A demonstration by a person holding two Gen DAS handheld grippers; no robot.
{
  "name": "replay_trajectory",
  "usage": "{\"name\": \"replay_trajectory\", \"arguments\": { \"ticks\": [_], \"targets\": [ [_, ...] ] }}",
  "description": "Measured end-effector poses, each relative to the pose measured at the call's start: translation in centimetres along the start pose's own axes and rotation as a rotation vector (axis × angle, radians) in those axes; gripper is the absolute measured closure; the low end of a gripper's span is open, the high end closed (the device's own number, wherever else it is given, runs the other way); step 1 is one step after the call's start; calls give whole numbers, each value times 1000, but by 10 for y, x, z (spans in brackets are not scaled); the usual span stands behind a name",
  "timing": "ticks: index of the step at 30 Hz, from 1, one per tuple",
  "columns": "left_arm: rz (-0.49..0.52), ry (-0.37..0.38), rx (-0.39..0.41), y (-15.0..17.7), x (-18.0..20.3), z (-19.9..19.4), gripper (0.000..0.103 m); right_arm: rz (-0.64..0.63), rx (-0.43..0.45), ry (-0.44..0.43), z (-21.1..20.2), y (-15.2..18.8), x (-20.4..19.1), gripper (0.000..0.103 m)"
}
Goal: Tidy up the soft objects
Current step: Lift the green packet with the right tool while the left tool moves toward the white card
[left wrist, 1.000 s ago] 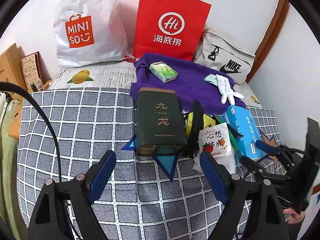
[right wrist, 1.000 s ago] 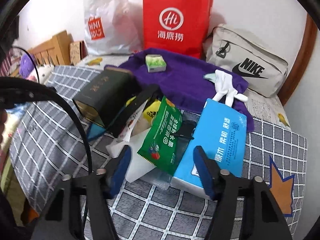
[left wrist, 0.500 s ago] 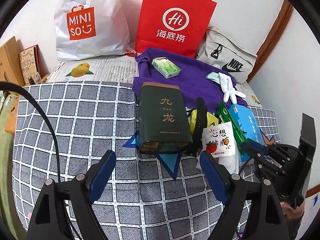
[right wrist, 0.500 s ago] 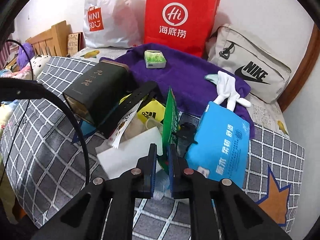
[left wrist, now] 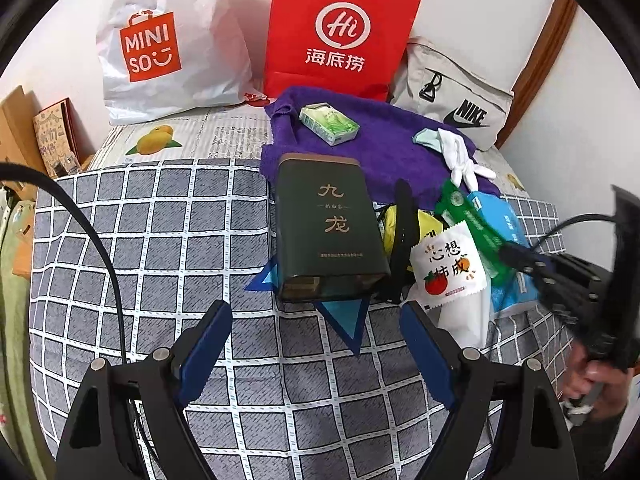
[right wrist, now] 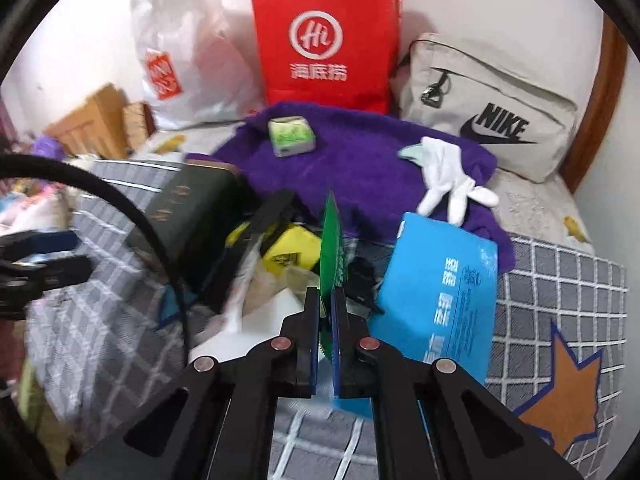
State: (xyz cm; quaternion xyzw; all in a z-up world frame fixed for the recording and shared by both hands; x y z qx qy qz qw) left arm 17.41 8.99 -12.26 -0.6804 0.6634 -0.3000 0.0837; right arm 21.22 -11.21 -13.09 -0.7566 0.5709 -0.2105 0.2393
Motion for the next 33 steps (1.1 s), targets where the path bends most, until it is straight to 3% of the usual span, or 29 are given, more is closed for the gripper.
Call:
{"name": "replay_trajectory", "arguments": {
  "ticks": [4,10,16,19,20,27,33],
  "targets": [
    [9,-8,-15,1,2,5,18,21,-8,-39,-12,7,4,98],
    [31,-4,-32,1,10,9,18,11,-76,-10,12,18,2,93],
    [56,-19,-35,2,12,5,18,-16,-76,19,34,4,-5,86],
    [48,-26,-36,3,9,5,18,-41,-78,35,46,-3,-11,88],
    [46,-28,-37,3,9,4,18,-50,-65,40,48,-4,-12,96],
    [60,-23,-32,3,10,5,18,-37,-24,4,17,0,-8,97],
    [108,65,-28,2,35,15,18,15,10,3,-12,8,13,97]
  ]
}}
Point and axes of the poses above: each gripper's, at about its wrist camera, not at the fingertips, and z roughly the way its jaws point, x to its right, y to its underside, the point moved 5 cm from there along z, roughly the way its jaws point, and after that the axes turned 8 degrees about y, right-handed, at the moved point
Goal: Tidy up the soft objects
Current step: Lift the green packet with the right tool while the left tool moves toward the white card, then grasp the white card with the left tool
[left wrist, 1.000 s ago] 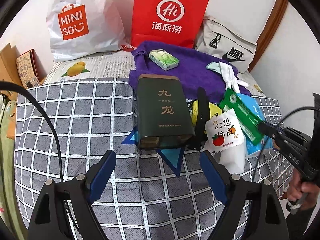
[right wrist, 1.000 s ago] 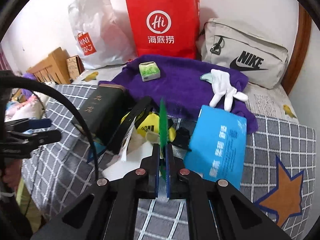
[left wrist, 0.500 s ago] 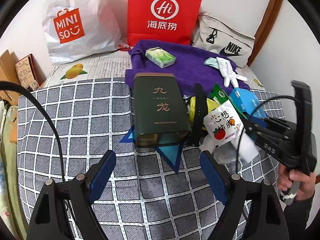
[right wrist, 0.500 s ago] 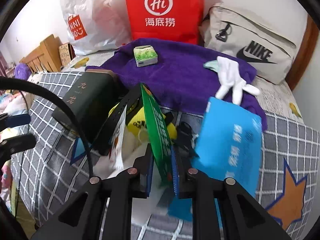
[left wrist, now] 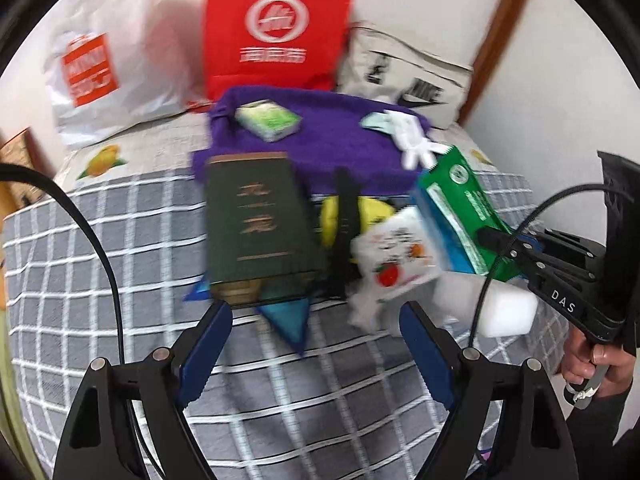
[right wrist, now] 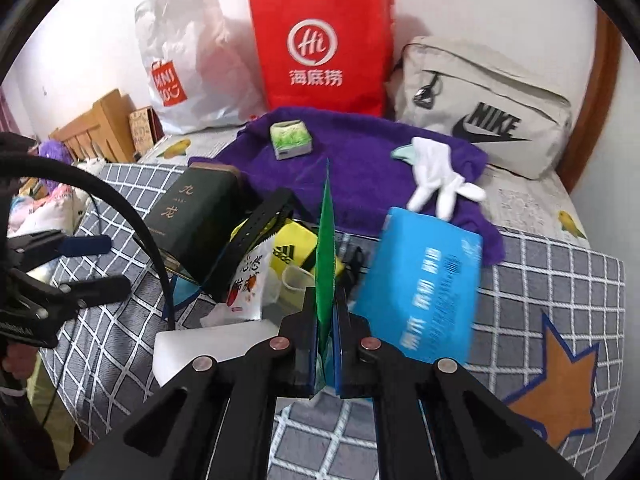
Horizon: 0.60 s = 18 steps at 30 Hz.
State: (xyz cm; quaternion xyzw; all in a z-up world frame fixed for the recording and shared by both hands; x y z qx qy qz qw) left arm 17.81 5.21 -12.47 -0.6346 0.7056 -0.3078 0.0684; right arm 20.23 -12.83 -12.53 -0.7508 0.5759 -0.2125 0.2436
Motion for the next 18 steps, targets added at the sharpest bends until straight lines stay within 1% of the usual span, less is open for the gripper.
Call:
{"name": "replay_trajectory", "arguments": {
  "ticks": [3,6,8,11,14,18],
  "targets": [
    [47,46,-9,-2,21,7,18,20,13,-2,-8,2,8,97],
    [94,77,-24,-1,41,14,18,42,18,-25,-8,2,12,97],
    [106,88,-40,0,49,18,18,48,23,-35,-9,4,13,97],
    [108,85,-60,4,52,21,18,49,35,-62,-15,7,13,97],
    [109,85,-75,10,51,23,18,45,34,-53,-19,13,13,97],
    [124,111,-106,18,60,30,18,66,41,-44,-32,26,22,97]
  ]
}}
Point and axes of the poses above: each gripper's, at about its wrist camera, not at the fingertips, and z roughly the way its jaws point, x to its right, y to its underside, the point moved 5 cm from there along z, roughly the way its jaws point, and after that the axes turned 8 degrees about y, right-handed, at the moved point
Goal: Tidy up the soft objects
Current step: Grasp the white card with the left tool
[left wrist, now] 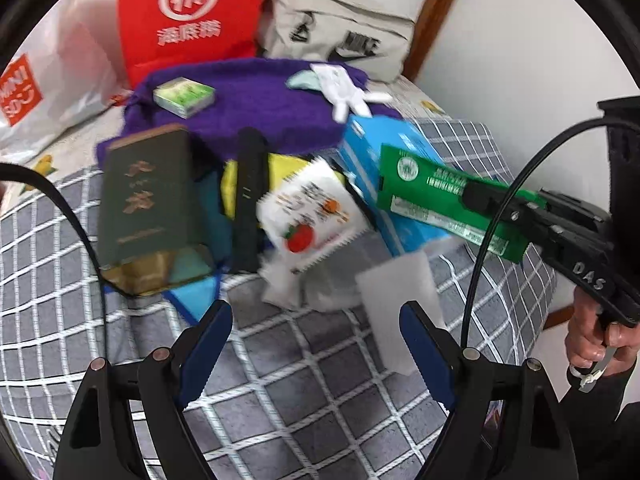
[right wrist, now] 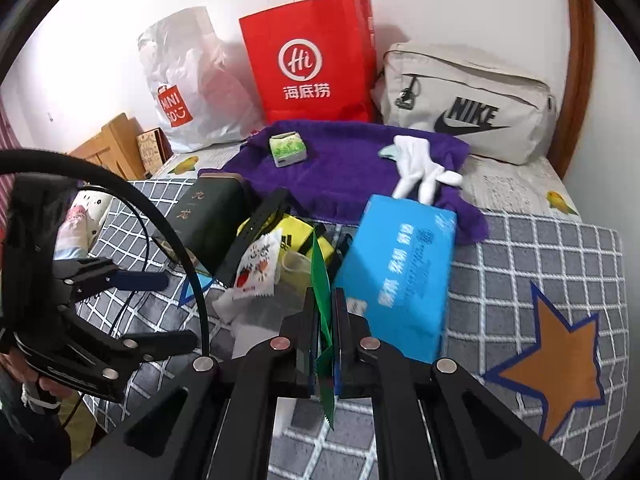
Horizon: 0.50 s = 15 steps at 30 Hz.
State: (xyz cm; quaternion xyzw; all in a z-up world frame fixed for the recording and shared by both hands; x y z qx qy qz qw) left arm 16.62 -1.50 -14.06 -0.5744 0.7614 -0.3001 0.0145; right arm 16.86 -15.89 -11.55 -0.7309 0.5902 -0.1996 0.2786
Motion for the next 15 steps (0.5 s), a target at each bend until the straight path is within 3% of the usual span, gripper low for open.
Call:
{"name": "replay_trajectory", "arguments": {
  "ticks": [7,15],
  "targets": [
    [22,42,-64,7,32,26,18,49,34,24,-32,15,25,98],
    [6,28,-106,6,60,56,18,70,63,70,-51,19,54,98]
  ]
}}
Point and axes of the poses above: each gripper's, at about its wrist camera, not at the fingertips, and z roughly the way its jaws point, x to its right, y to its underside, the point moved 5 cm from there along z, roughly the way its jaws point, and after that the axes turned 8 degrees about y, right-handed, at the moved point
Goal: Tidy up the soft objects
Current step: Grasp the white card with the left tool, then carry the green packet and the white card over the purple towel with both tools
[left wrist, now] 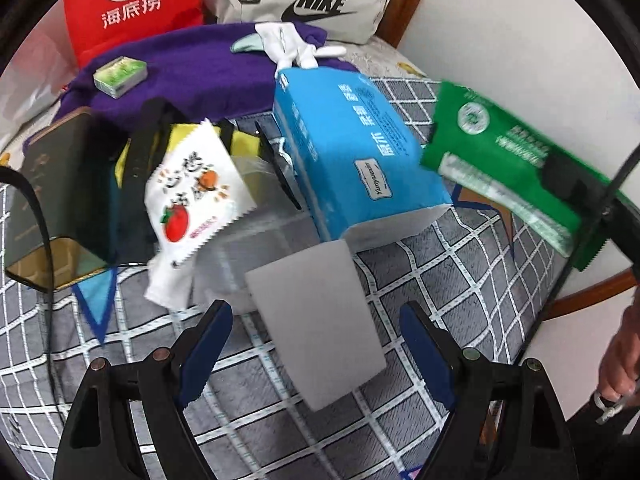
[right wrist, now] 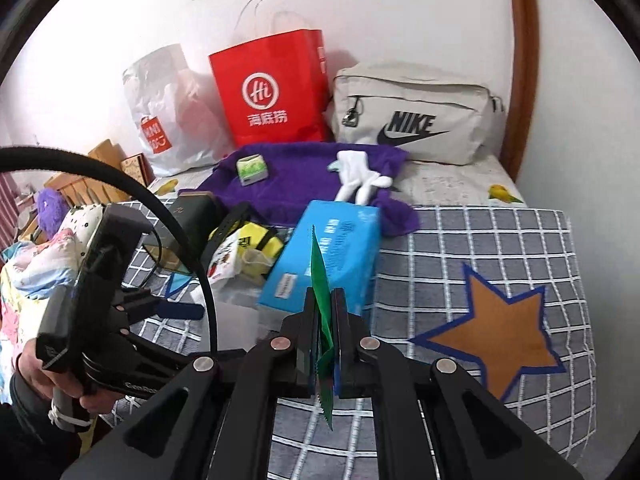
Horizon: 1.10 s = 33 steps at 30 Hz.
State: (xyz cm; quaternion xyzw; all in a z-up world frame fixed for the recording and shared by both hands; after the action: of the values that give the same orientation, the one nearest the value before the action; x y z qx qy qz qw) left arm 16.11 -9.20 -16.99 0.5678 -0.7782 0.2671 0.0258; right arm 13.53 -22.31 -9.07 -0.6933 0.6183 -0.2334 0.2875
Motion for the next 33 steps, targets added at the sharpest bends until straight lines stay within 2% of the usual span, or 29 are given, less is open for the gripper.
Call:
{"name": "replay_trajectory", "arguments": {
  "ticks": [4,5,7,13,19,26,33],
  "targets": [
    [-17,-41,-24,-1,4,16,20,5,-2,4,2,1,7,98],
    [-27,-64,-35,-1,2,21,26,3,-4,2,3,1,8,98],
    [-42,-74,-49,-2,1,26,46,3,-11,1,6,1,9,98],
    [-85,-5,-7,-7,-9,14,47,-3,-7,-16,11,-3,6,98],
    [-45,-39,43,-17,-14,-9,47,-30,9,-34,15,-15,-4,98],
    [-73,-35,103,-32,-31,-35,47,-25,22,-70,22,-29,-14,98],
    [-59,-74,161,-47,-45,-61,47,-41,30,-93,31,-47,-26,98]
  ]
}}
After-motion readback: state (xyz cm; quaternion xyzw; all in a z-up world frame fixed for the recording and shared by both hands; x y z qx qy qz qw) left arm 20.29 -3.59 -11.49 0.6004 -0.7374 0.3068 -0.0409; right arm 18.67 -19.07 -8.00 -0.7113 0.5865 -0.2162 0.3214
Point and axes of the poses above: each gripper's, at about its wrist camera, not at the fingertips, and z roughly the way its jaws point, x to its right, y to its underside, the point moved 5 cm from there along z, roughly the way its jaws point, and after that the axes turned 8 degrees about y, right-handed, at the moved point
